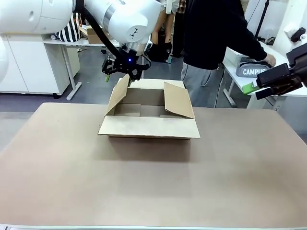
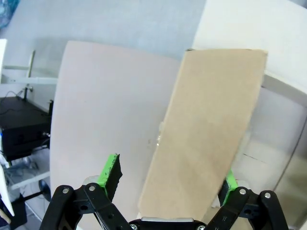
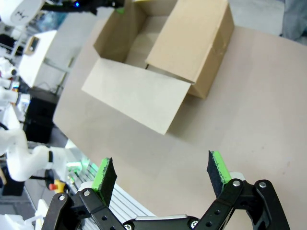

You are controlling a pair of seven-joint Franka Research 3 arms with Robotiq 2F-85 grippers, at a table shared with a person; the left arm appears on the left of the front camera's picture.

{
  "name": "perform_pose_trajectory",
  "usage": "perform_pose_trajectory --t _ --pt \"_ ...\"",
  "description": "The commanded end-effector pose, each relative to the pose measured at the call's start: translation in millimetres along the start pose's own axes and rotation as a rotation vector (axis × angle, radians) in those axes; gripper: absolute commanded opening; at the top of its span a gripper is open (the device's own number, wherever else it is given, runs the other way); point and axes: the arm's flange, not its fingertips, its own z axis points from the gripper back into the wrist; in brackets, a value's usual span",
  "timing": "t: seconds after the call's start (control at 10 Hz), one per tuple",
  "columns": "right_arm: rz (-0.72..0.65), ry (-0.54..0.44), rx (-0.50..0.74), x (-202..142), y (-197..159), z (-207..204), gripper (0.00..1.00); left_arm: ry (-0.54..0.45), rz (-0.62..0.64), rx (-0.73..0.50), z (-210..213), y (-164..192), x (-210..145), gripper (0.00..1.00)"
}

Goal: Pack the gift set into the box.
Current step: Place both hands on the side flaps of the Package Box and spread them outward.

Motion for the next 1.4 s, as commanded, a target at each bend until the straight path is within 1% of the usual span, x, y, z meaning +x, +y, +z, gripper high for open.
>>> perform_pose_trajectory --t 0.0,0.3,0.6,0.8,1.1,1.2,1.3 --pt "0.021 -0.008 0.025 3 -2 0 1.00 0.003 0.063 0.035 -10 19 -6 1.00" --pt "0.021 -0.008 0.025 3 -2 0 1.00 0.024 0.109 -0.024 -6 50 1 1.00" --pt "0.021 -0.008 0.025 3 -2 0 1.00 0.093 0.111 -0.137 -15 80 10 1.00" --pt "0.021 -0.008 0.025 3 -2 0 1.00 0.155 0.049 -0.256 -25 95 15 1.00" --pt "0.021 -0.008 0.025 3 -2 0 1.00 0.176 0.064 -0.373 -31 130 20 1.00" --pt "0.021 -0.008 0.025 3 -2 0 1.00 0.183 0.045 -0.431 -33 140 20 1.00" --pt "0.021 -0.008 0.025 3 -2 0 1.00 0.220 0.008 -0.505 -38 148 20 1.00"
